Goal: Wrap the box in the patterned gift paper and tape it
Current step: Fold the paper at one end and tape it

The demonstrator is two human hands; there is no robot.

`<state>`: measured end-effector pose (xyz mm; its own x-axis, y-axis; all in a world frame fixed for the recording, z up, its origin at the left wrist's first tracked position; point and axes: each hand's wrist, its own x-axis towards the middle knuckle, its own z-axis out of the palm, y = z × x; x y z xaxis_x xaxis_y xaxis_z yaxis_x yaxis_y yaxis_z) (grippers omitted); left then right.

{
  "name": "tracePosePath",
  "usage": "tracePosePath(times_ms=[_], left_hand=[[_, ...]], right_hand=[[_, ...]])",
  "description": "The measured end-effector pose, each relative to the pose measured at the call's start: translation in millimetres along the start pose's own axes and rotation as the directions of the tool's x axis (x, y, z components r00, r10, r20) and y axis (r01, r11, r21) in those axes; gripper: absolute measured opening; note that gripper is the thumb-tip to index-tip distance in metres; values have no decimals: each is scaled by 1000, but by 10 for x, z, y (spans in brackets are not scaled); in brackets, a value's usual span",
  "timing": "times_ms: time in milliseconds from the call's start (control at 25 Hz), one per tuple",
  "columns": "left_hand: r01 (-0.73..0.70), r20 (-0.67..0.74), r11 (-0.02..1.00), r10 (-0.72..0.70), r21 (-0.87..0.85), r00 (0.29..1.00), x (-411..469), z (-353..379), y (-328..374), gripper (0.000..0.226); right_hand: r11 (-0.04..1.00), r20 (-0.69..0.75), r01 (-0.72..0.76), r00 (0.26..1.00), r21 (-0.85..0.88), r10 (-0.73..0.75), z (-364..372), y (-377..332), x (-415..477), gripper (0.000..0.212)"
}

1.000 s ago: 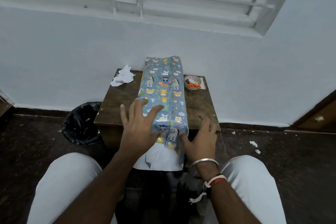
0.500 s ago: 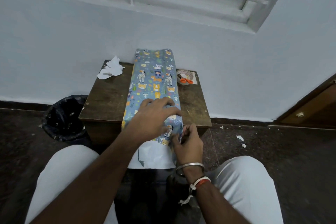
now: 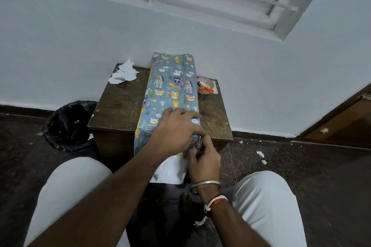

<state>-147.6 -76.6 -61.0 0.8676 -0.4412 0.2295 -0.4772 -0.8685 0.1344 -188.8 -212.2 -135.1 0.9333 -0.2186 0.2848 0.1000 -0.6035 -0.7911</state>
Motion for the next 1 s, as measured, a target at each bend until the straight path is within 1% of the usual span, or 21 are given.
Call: tracePosePath(times_ms=[80,200,240,320,480,560,640,720,800,880,960,1000], left_hand=[[-8,65,1000,8,-3,998,12,-14,30,31],[-15,105,999,12,35,994,41,-56,35,35],[-21,109,999,17,37,994,48,-68,33,34],[-18,128,999,14,34,992,51,-85,31,31],[29,164,999,-32,22,986,42,-190,59,26],[35,173,999,-38,22,984,47,-233,68,26],[27,179,1000,-29,14,983,47,-248,58,27],[16,157,1000,-11,-25,988,25,-240,46,28],[5,135,998,4,-59,991,-1,-233,39,29],[5,151,999,2,-46,989,1,-232,29,26],[23,194,1000,-20,-12,981,25,-232,22,27],[31,210,1000,-31,6,977,38,-229,23,27]], right_hand=[[1000,14,10,1000,29,-10,13,-13,-25,31],[996,64,8,998,92,-14,42,-47,-110,24],[995,55,8,998,100,-14,66,-50,-139,25],[993,33,10,999,116,-14,127,-41,-174,35],[989,9,20,1000,144,-22,157,-7,-209,21],[979,26,10,1000,204,-15,123,-2,-218,24],[965,54,-9,999,263,-5,106,0,-231,19],[969,35,37,998,244,-47,127,21,-257,10],[977,0,119,993,175,-121,162,34,-301,13],[978,24,139,989,156,-144,181,32,-326,20],[977,105,75,990,197,-97,192,21,-342,27],[964,133,19,990,265,-56,193,23,-339,27]])
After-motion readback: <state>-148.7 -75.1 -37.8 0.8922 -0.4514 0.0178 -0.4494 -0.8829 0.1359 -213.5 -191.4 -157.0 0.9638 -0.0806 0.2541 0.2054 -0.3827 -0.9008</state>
